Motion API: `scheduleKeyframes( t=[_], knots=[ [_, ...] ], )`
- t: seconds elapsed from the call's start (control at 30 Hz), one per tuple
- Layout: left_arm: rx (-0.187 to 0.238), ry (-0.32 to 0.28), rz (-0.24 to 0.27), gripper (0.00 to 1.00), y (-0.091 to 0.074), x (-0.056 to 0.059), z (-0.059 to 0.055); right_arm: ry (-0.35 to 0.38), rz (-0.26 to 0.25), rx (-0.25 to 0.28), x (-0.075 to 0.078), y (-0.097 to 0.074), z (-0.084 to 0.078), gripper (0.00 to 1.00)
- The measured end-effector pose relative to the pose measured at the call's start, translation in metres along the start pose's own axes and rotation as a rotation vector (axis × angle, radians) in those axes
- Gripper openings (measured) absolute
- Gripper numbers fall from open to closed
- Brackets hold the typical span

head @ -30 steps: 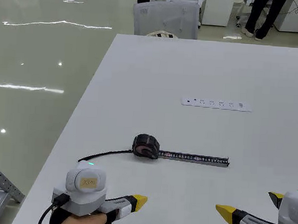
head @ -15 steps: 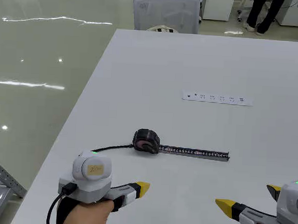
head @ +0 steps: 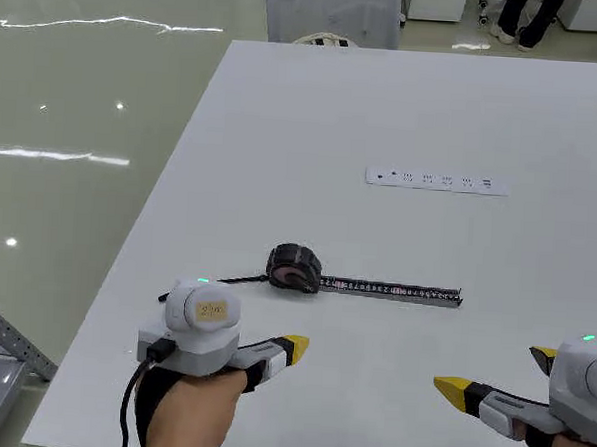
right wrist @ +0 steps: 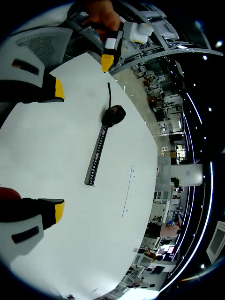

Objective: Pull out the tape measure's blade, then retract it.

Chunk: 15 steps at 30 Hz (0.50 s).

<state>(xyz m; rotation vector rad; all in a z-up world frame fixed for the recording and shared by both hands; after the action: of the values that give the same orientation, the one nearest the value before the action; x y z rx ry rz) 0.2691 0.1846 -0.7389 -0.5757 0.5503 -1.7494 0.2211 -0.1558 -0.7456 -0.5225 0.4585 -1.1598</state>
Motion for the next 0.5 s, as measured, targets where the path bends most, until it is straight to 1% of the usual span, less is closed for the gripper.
scheduleKeyframes(
  t=[0.13, 0.33, 0.5],
  knots=[
    [0.008, 0.002, 0.005, 0.99, 0.007, 0.004, 0.005, 0.000, 0.004, -0.012, 0.003, 0.006, -0.001, 0.86],
    [0.003, 0.001, 0.008, 0.98, 0.019, 0.008, 0.011, -0.012, 0.013, -0.026, 0.007, 0.015, 0.001, 0.86],
    [0.012, -0.004, 0.010, 0.98, 0.027, 0.012, 0.017, -0.028, 0.026, -0.039, 0.012, 0.024, 0.003, 0.85]
  ],
)
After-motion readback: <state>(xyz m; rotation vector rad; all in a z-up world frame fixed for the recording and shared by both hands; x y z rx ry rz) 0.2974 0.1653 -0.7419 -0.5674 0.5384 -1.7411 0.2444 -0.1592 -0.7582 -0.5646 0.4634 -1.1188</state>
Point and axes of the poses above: the centre of the closed fingertips' face, and the gripper's own axes: y roughly forward along the fingers, x roughly to its right, z roughly out of its top, the point moved 10 cm from there along -y, roughly backward along the fingers, and after that the axes turned 3 degrees about x, right-handed, at the moved point
